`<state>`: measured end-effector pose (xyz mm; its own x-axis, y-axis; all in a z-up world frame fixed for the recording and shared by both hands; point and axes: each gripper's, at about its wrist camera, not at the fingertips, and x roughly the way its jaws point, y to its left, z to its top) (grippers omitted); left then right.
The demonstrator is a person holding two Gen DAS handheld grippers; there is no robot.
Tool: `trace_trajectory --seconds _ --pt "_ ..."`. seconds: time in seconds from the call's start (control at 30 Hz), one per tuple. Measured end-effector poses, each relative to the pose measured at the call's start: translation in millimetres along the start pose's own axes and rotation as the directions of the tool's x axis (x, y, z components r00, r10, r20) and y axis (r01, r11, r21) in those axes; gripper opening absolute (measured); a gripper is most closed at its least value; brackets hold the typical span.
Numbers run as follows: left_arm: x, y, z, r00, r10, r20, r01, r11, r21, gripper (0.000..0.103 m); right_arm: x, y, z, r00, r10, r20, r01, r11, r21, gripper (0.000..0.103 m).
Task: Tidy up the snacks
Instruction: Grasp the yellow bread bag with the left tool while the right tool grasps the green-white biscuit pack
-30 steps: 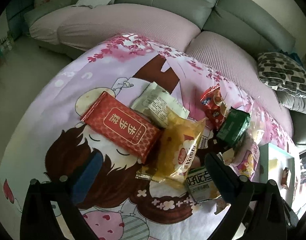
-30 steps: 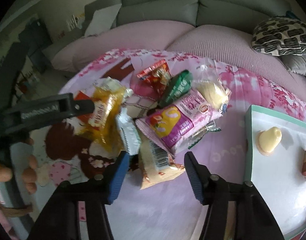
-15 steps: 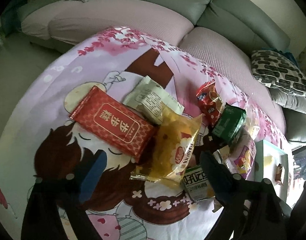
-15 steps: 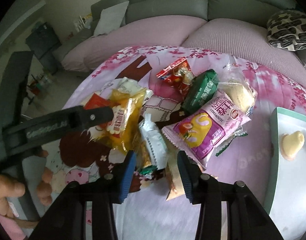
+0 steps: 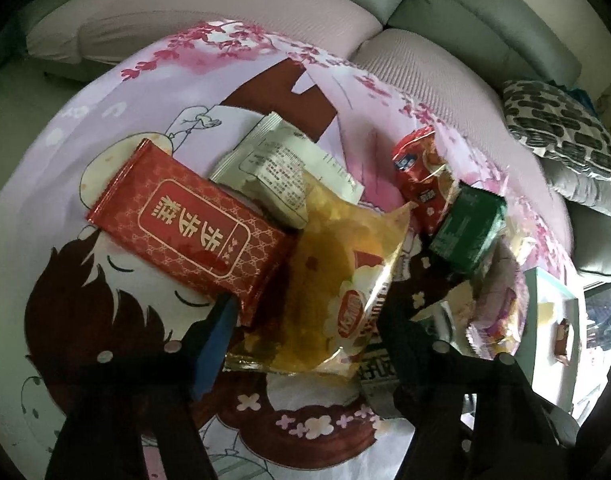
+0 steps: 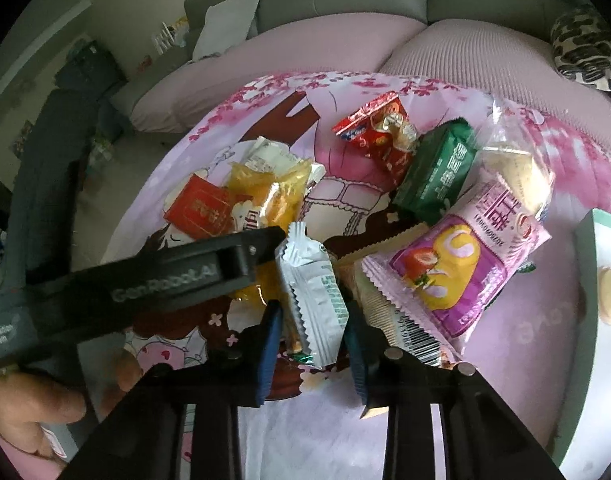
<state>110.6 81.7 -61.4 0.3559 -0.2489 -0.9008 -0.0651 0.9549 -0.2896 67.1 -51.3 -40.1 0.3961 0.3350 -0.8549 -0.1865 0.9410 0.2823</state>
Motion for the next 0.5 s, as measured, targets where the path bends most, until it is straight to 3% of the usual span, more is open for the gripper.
trace_trajectory --seconds 0.2,0.37,0.5 --pt "3.9 3.4 1.6 1.000 0.003 0.003 -0.003 1.000 -0.004 0.066 5.8 -2.1 -0.2 1.000 0.016 -0.003 -0.016 1.000 0.018 0.031" --pt "4.1 4.5 2.0 1.000 0.006 0.012 -0.006 1.000 -0.008 0.049 6.9 -3.1 -0.6 0.999 0.033 0.004 -0.034 0.999 0.033 0.030" --pt "1.2 6.8 1.0 1.000 -0.001 0.022 0.001 1.000 -0.019 0.046 1.1 -3.1 -0.7 0.999 0.047 0.018 -0.047 0.998 0.036 0.027"
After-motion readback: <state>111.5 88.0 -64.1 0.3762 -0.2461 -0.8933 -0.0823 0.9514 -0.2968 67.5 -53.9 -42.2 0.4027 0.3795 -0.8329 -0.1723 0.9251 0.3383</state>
